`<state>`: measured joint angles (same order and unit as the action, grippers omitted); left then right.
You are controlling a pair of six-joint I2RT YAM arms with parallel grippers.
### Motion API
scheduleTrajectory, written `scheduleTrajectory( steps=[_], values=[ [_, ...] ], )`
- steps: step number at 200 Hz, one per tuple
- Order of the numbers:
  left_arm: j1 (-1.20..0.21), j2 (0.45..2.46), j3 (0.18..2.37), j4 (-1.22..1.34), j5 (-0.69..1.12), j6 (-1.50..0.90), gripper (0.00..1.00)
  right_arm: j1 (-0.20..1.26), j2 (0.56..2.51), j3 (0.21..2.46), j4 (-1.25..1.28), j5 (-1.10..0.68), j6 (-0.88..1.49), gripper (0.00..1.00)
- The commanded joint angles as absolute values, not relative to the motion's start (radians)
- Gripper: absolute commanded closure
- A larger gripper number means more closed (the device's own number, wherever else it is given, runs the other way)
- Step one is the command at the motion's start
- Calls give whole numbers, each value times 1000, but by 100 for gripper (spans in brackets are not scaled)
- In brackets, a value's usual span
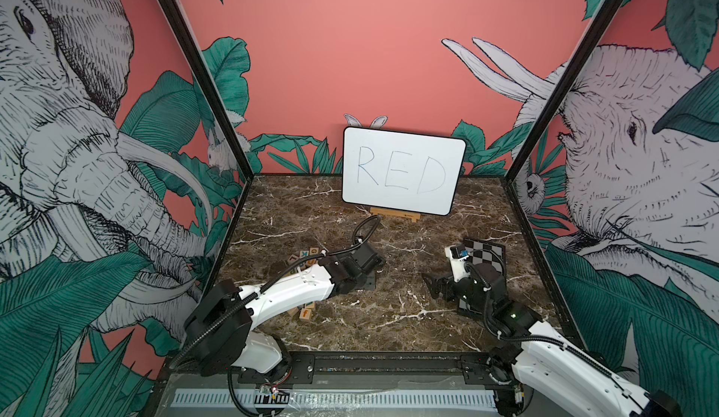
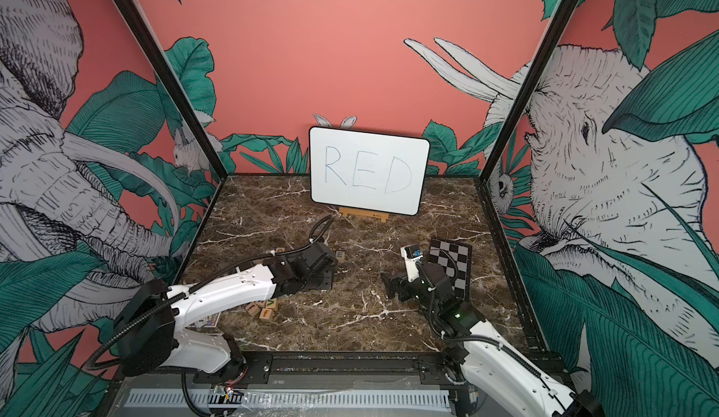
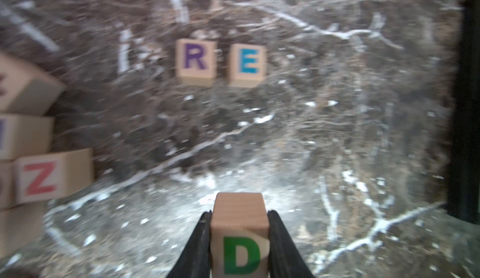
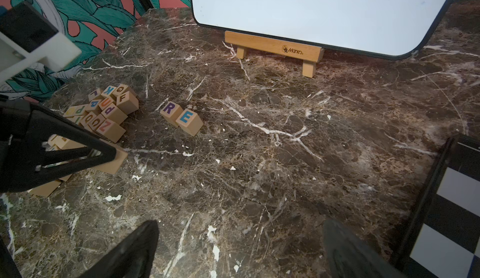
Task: Assemble the uppercase word "red" with letter blocks
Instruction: Place the letter block at the center of the board.
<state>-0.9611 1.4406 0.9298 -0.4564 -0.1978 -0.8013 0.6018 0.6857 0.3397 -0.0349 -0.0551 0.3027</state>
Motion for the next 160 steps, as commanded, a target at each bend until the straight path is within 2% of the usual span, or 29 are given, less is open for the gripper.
scheduleTrajectory(
  steps=[1, 95, 160],
  values=[
    [-974, 1495, 997, -438, -189, -762, 74, 608, 655, 342, -23, -18, 301, 2],
    [-1021, 1769, 1274, -498, -233, -779, 74, 608, 550, 322, -61, 83, 309, 2],
    [-1020, 1875, 1380, -545, -374, -821, 73, 608, 517, 321, -87, 126, 311, 2]
  ],
)
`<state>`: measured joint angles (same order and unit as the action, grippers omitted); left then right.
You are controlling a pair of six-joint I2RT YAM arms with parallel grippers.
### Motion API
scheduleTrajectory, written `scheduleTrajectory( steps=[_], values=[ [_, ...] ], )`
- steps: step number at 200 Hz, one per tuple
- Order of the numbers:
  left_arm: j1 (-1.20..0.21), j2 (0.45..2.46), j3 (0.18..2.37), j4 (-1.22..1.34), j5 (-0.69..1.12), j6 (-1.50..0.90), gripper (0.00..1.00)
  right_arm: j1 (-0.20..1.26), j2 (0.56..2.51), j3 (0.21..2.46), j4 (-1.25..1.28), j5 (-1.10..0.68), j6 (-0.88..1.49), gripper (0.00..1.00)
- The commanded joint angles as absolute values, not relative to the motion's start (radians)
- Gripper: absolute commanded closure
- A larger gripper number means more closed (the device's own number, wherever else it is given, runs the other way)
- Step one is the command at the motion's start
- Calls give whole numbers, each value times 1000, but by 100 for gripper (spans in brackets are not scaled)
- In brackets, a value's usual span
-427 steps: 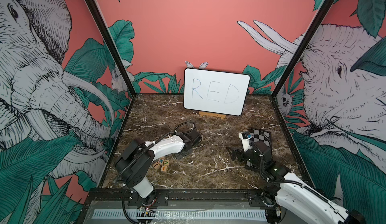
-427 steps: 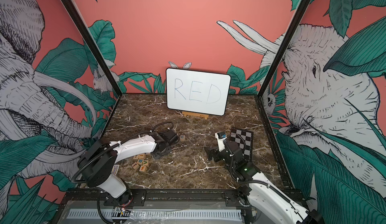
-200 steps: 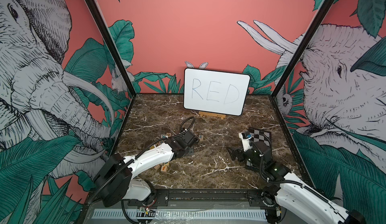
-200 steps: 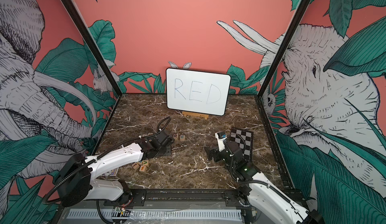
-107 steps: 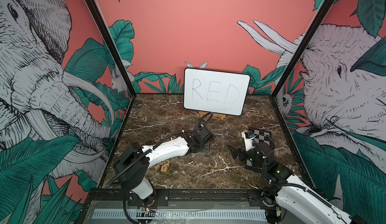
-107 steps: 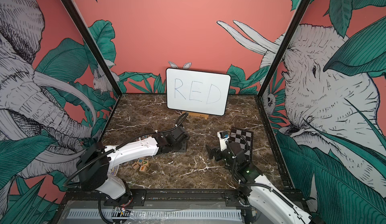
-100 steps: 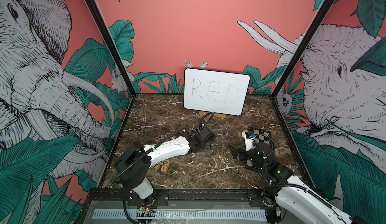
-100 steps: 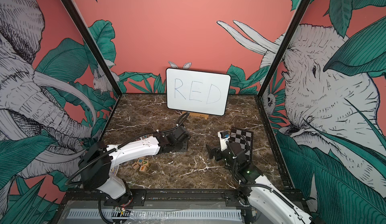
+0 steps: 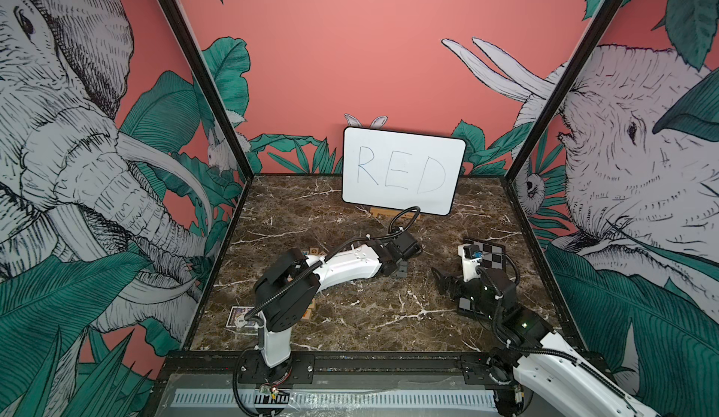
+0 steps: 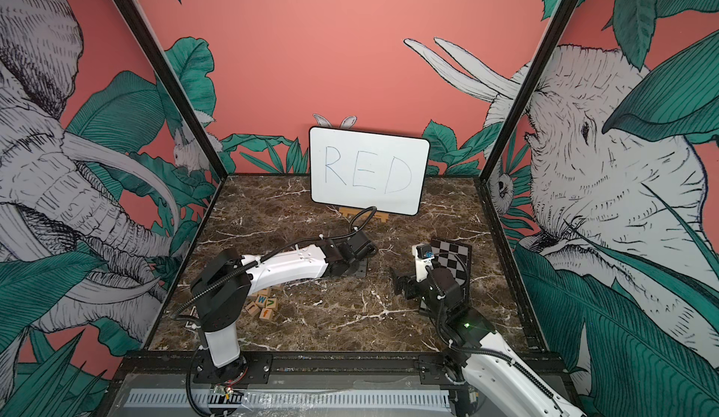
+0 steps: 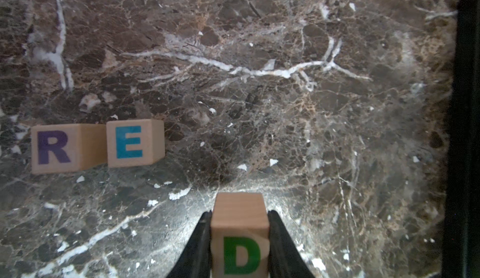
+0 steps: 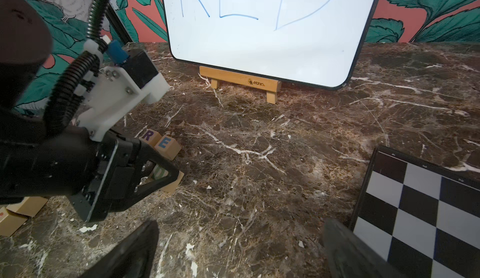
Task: Assemble the uppercase word "red" with letter blocks
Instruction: Place the letter block at the center of the board.
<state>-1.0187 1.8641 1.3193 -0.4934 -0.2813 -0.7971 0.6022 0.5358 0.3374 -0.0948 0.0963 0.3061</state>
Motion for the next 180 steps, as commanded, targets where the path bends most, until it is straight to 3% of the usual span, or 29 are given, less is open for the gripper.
scheduleTrajectory(
  steps=[1, 180],
  values=[
    [-1020, 1877, 1382, -545, -375, -821, 73, 608, 517, 321, -87, 126, 311, 2],
    [-961, 2022, 1478, -559, -376, -776, 72, 608, 538, 322, -75, 108, 313, 2]
  ],
)
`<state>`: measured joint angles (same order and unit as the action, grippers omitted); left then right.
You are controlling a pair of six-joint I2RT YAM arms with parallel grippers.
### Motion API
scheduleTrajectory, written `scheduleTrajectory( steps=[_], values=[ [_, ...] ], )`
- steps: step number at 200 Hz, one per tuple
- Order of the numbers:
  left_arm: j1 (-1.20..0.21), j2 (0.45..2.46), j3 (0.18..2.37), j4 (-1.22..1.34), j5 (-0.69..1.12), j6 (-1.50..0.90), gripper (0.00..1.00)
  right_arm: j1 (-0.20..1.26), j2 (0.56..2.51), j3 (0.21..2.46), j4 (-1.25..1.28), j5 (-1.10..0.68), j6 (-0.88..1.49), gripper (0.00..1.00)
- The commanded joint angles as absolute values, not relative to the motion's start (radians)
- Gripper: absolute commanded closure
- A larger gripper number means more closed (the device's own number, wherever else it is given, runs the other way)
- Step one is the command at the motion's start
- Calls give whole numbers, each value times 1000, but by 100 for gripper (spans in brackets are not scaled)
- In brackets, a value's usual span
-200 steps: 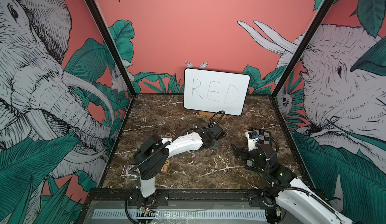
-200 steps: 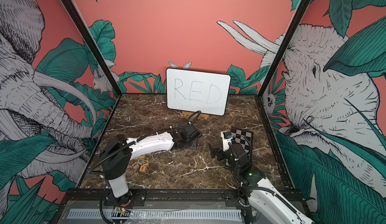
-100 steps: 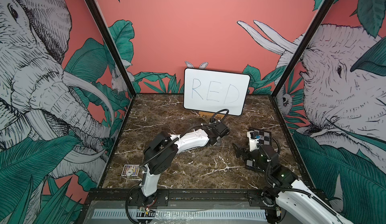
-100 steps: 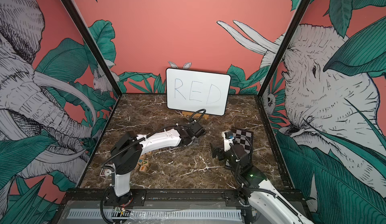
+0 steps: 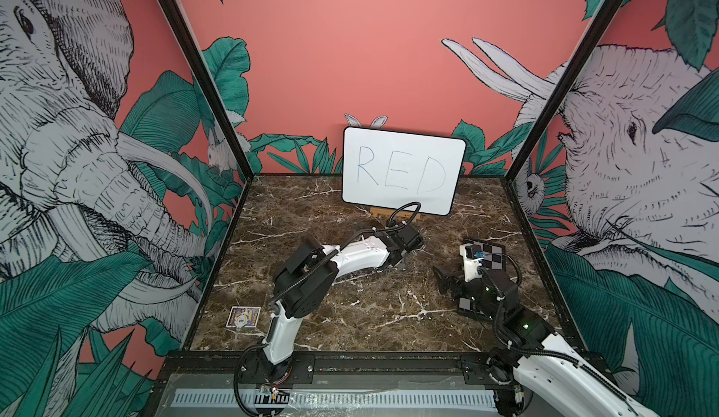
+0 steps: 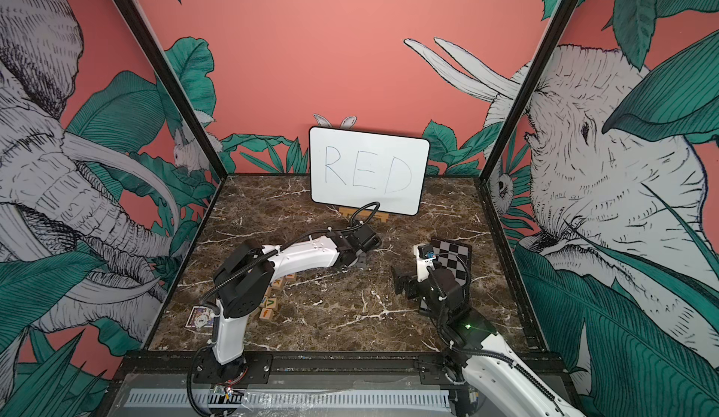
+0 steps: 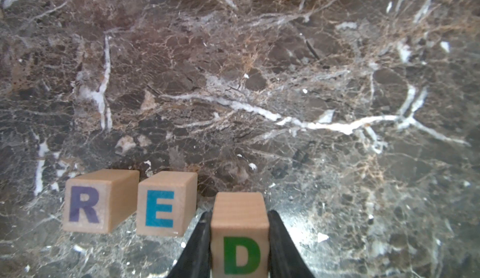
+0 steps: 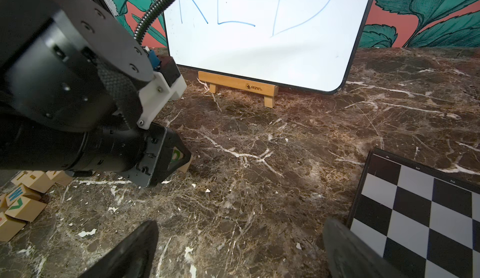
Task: Assemble the uppercase word "red" with letter blocks
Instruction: Place the letter block at the center of the board.
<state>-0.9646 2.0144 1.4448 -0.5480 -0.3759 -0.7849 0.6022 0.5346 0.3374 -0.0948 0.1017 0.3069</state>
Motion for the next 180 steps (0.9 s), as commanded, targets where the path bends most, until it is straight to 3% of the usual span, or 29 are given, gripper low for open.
scheduleTrajectory(
  steps=[1, 144, 180],
  values=[
    [-960, 2023, 1479, -558, -375, -776, 71, 608, 537, 322, -75, 108, 312, 2],
    [-927, 2072, 1498, -530, -321, -740, 70, 607, 561, 322, -60, 97, 312, 2],
    [-924, 2077, 1503, -529, -303, -727, 65, 608, 566, 325, -60, 94, 313, 2]
  ],
)
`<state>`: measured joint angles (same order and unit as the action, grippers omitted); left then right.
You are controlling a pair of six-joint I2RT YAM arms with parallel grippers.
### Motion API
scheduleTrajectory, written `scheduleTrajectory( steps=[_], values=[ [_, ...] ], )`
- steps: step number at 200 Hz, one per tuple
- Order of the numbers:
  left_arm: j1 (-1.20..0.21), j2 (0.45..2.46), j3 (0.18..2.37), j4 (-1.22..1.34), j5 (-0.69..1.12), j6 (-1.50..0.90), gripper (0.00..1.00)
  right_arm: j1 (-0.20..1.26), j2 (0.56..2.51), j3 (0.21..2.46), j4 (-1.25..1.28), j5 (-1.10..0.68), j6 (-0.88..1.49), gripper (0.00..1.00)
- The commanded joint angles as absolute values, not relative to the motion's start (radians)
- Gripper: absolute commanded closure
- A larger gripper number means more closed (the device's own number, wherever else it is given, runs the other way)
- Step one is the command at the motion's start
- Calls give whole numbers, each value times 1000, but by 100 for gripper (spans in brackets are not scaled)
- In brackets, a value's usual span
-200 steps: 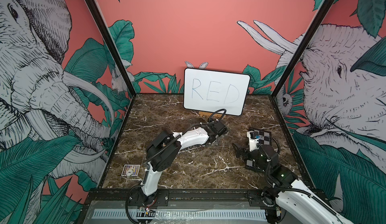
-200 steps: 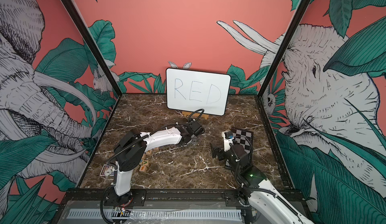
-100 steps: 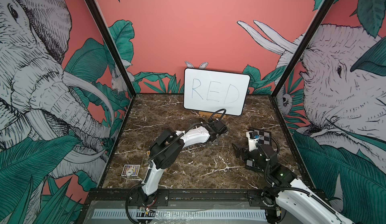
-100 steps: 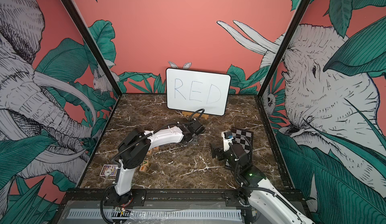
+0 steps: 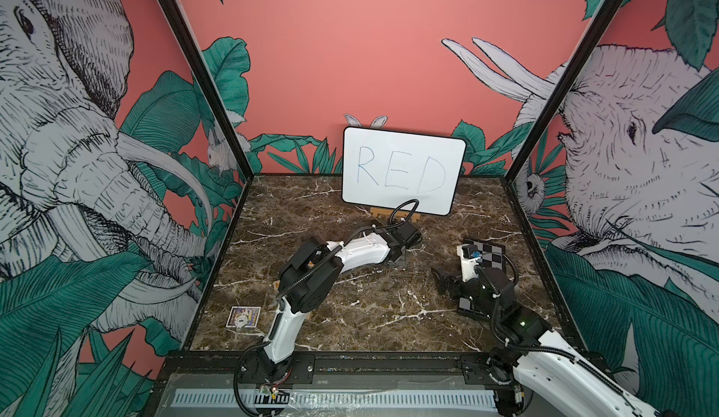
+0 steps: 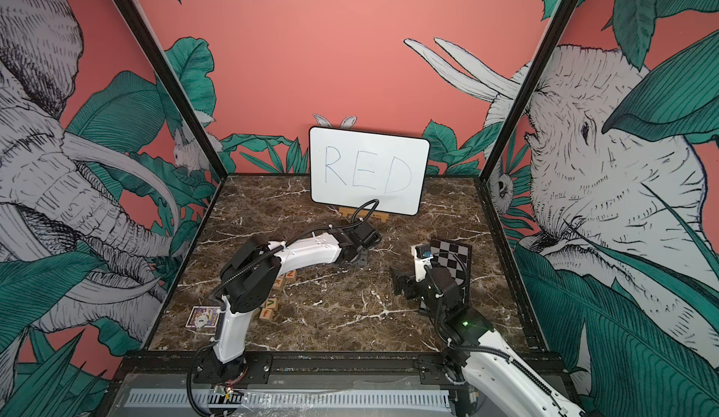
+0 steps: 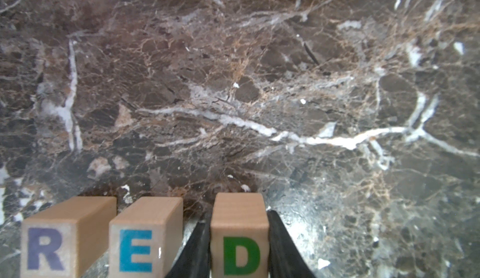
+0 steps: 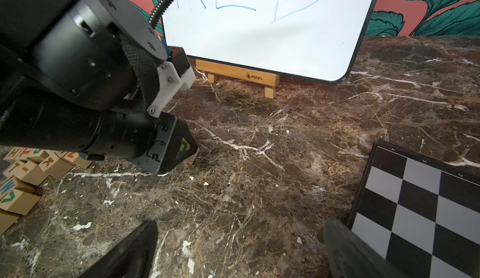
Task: Assemble the uppercase word "red" with letter blocks
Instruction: Place the letter block at the center of the board.
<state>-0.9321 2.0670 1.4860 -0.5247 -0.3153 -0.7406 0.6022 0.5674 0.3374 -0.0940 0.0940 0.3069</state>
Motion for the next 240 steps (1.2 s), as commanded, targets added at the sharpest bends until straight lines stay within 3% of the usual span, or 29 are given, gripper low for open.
scheduleTrajectory(
  steps=[1, 98, 156, 240],
  values=[
    [-924, 2077, 1503, -529, -302, -727, 64, 607, 566, 324, -60, 95, 313, 2],
    [-920, 2013, 1492, -518, -260, -714, 50, 608, 565, 326, -63, 91, 310, 1],
    [-920, 1796, 1399, -487, -224, -684, 40, 608, 561, 325, -64, 90, 311, 1],
    [-917, 1369, 1099, -464, -210, -581, 37, 607, 555, 322, -64, 97, 313, 1]
  ],
)
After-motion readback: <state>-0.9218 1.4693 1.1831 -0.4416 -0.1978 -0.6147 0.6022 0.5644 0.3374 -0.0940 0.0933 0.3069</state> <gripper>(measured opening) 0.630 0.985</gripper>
